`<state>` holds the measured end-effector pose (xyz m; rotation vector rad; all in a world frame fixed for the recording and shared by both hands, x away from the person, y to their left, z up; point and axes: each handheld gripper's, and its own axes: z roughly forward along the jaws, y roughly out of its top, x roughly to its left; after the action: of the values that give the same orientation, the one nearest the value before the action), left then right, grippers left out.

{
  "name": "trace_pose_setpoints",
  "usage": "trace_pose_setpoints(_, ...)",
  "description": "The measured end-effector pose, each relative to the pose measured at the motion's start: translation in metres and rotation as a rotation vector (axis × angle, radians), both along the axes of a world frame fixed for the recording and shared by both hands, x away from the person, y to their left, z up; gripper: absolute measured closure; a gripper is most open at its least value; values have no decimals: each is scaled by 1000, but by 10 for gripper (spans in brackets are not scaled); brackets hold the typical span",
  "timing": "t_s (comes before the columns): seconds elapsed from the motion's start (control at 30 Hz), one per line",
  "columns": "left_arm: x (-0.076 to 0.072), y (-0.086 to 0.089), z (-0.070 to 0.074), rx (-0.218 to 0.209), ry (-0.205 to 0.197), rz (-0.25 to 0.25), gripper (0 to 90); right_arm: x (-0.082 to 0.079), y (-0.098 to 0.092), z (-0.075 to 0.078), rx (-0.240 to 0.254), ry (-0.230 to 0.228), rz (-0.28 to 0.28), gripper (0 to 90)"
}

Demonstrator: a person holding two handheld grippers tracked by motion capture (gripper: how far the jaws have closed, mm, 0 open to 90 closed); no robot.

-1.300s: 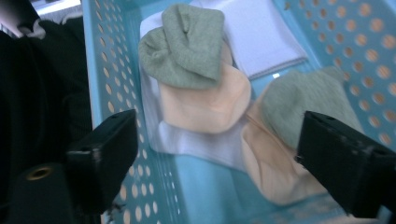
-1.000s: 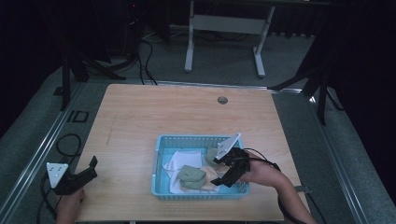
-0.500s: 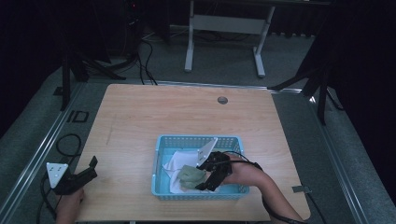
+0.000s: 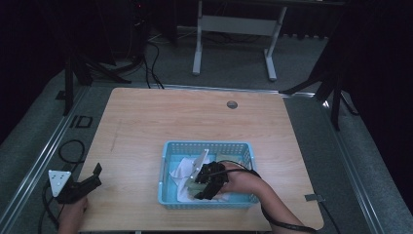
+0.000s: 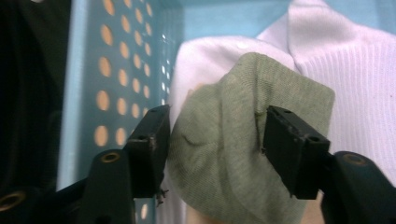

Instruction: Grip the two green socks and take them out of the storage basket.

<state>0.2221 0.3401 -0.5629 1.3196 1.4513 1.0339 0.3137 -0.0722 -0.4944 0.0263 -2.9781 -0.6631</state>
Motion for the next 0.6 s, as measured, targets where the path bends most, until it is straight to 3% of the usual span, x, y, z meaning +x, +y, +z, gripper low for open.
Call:
trace_pose_setpoints(0.27, 0, 0, 0, 0, 0, 0, 5, 0, 2, 0, -23, -13, 1, 777)
trace_pose_setpoints(0.4, 0, 0, 0, 0, 1, 1, 5, -1, 3, 4, -23, -31, 6, 809)
trace_pose_setpoints(0.6, 0, 0, 0, 1, 1, 2, 5, -1, -3, 25, 31, -56, -7, 814)
